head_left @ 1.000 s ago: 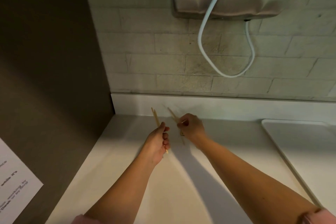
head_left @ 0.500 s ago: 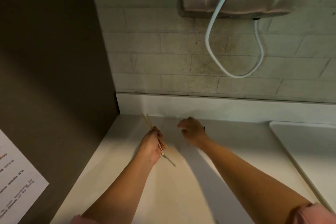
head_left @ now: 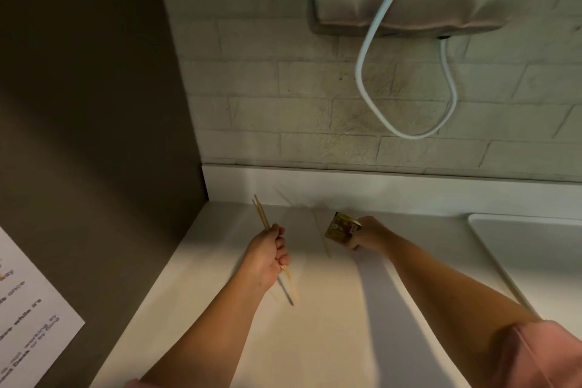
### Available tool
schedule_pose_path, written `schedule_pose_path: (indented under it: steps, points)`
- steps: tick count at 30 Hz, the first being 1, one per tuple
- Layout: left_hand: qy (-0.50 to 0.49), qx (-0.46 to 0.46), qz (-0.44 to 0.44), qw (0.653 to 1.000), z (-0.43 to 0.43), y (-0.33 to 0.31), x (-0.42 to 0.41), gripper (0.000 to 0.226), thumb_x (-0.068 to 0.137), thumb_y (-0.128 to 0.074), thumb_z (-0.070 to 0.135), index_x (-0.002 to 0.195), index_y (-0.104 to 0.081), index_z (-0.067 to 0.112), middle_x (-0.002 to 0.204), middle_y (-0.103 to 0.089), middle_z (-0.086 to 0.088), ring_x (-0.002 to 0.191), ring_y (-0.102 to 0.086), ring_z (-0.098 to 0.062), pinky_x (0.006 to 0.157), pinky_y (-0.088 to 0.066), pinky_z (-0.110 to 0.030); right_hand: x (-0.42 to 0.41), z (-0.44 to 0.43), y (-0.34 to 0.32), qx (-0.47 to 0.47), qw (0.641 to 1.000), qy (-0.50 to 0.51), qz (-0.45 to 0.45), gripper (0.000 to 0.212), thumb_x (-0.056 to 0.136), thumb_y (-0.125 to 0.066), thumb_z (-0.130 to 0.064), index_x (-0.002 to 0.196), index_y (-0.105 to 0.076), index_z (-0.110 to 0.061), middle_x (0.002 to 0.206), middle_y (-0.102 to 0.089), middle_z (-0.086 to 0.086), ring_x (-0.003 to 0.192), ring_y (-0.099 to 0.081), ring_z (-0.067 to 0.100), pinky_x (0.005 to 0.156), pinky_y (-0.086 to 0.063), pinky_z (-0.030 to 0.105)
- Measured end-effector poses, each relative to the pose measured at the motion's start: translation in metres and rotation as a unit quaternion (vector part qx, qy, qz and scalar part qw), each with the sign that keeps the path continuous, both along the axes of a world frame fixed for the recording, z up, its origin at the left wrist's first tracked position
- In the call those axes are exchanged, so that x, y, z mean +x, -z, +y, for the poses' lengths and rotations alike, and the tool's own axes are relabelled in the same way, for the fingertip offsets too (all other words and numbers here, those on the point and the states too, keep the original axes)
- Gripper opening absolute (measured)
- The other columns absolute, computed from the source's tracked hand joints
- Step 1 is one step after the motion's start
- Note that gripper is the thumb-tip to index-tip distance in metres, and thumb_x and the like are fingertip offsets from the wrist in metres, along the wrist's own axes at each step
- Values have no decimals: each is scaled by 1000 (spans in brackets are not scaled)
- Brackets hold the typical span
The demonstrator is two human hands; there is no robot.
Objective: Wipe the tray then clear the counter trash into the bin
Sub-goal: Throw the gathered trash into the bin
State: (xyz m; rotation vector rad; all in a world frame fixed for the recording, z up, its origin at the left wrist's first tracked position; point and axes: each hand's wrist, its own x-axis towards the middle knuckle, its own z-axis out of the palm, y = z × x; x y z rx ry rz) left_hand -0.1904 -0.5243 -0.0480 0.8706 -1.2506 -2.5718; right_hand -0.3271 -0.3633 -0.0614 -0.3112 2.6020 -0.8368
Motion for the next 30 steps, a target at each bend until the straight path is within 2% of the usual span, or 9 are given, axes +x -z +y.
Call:
schedule_pose_path:
  steps: [1, 4, 7, 11, 15, 19, 22, 25, 30]
  points:
    - [1, 1, -1, 1000, 0, 0, 0, 34, 102, -35, 20, 71, -46, 11, 41, -27, 6, 28, -21, -5, 32, -17, -17, 2, -2, 0, -19, 1000, 7, 0, 8, 80, -66, -9, 82, -66, -1, 95, -69, 20, 89, -66, 30, 74, -50, 31]
    - [0, 8, -2, 1000, 1, 2, 0, 34, 102, -34, 20, 73, -48, 10, 41, -28, 6, 28, -22, -5, 31, -17, -17, 13, -9, -8, -119, 992, 46, 6, 29, 92, -50, -14, 64, -56, -14, 81, -62, 16, 76, -58, 24, 64, -40, 27]
    - [-6, 7, -8, 1000, 2, 3, 0, 34, 102, -31, 18, 75, -49, 8, 47, -28, 4, 29, -22, -5, 33, -18, -18, 37, -19, -28, -221, 974, 40, -11, 23, 93, -49, -11, 71, -55, -13, 67, -56, 3, 58, -48, 11, 50, -34, 16]
    - [10, 2, 3, 1000, 3, 1, 1, 30, 100, -41, 28, 79, -51, 10, 50, -31, 3, 32, -23, -6, 34, -19, -19, 69, -36, -48, -287, 956, -18, -58, 17, 94, -44, -2, 85, -57, -10, 68, -54, 0, 58, -44, 6, 39, -32, 4]
    - [54, -81, 14, 995, 0, -1, 5, 29, 94, -49, 40, 91, -59, 13, 68, -52, -5, 34, -28, -4, 34, -22, -17, 86, -54, -45, -259, 960, -59, -86, 20, 93, -45, -5, 77, -56, -10, 67, -54, 2, 58, -45, 8, 51, -35, 15]
    - [48, -112, -8, 993, -4, -2, 13, 15, 97, -47, 20, 88, -56, 11, 66, -53, -5, 30, -32, -1, 31, -18, -14, 83, -59, -40, -220, 968, -77, -93, 26, 96, -46, -17, 71, -53, -15, 65, -51, 0, 59, -43, 10, 53, -32, 18]
    - [27, -106, -28, 994, -7, -3, 17, 11, 96, -49, 13, 86, -53, 11, 69, -53, -6, 37, -36, -4, 32, -18, -14, 67, -53, -32, -120, 992, -34, 13, 28, 94, -47, -14, 66, -52, -12, 68, -51, 2, 66, -50, 15, 60, -46, 20]
    - [29, -111, -42, 993, -7, -2, 20, 7, 96, -50, 14, 89, -53, 11, 71, -55, -6, 45, -36, -7, 34, -19, -15, 54, -45, -17, 35, 994, -22, 101, 26, 91, -51, -12, 113, -59, -2, 119, -54, 13, 115, -51, 27, 98, -41, 30]
    - [28, -110, -51, 992, -2, -5, 18, 6, 95, -50, 12, 90, -53, 11, 72, -56, -6, 43, -40, -6, 34, -19, -15, 48, -45, -5, 123, 983, -23, 137, 33, 95, -46, -15, 125, -52, -3, 132, -44, 10, 126, -40, 27, 101, -38, 30]
